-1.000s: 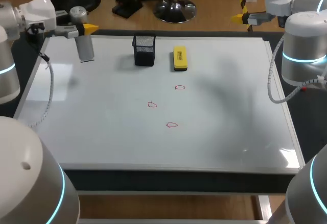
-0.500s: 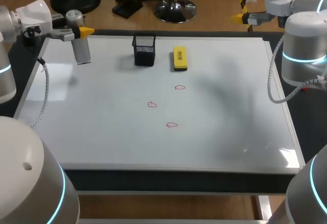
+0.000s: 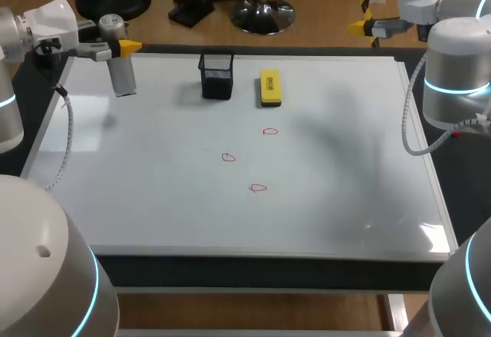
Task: Pick up the inspection probe, press it on each red-marked spot on the whiteboard one by one, put down the probe, pick up the eraser, and wipe off all the red marks.
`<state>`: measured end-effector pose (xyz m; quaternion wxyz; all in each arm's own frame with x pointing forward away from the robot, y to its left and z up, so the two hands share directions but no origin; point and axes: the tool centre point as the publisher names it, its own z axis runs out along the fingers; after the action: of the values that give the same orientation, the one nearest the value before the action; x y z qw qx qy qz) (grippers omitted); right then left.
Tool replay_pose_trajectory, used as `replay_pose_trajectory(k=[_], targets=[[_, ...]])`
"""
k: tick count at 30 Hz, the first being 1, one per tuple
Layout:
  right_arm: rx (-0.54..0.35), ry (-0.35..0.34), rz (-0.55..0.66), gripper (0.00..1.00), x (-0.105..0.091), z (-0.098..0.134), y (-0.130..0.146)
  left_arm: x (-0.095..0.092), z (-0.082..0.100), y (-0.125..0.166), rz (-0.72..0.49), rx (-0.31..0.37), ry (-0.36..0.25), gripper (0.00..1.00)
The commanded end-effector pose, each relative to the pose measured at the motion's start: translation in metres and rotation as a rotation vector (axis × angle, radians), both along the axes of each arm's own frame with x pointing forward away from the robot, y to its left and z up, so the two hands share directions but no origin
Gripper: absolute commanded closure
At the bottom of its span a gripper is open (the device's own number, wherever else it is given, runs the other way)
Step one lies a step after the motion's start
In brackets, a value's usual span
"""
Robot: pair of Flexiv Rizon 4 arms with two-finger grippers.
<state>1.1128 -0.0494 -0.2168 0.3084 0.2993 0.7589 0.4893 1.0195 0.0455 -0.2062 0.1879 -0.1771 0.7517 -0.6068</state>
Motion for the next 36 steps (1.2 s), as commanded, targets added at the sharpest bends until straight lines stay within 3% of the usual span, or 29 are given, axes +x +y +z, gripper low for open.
replay_pose_trajectory(k=[1,4,10,14,25,36], targets=[[0.0,0.0,0.002,0.0,0.0,0.0,-0.001,0.001,0.001,0.0,-0.002,-0.001,0.0,1.0],[0.0,0.0,0.002,0.0,0.0,0.0,-0.001,0.001,0.001,0.0,-0.002,-0.001,0.0,1.0],[-0.087,0.01,0.134,0.0,-0.008,0.0,0.009,0.001,0.001,0.0,-0.002,-0.001,0.0,1.0],[-0.192,0.015,0.207,0.0,-0.008,0.002,0.015,0.001,0.001,0.0,-0.002,-0.001,0.0,1.0],[-0.596,0.065,0.499,0.0,-0.001,0.006,0.04,0.001,0.001,0.0,-0.002,-0.001,0.0,1.0],[-0.86,0.106,0.72,0.0,0.004,-0.004,0.065,0.001,0.001,0.0,-0.002,-0.001,0.0,1.0]])
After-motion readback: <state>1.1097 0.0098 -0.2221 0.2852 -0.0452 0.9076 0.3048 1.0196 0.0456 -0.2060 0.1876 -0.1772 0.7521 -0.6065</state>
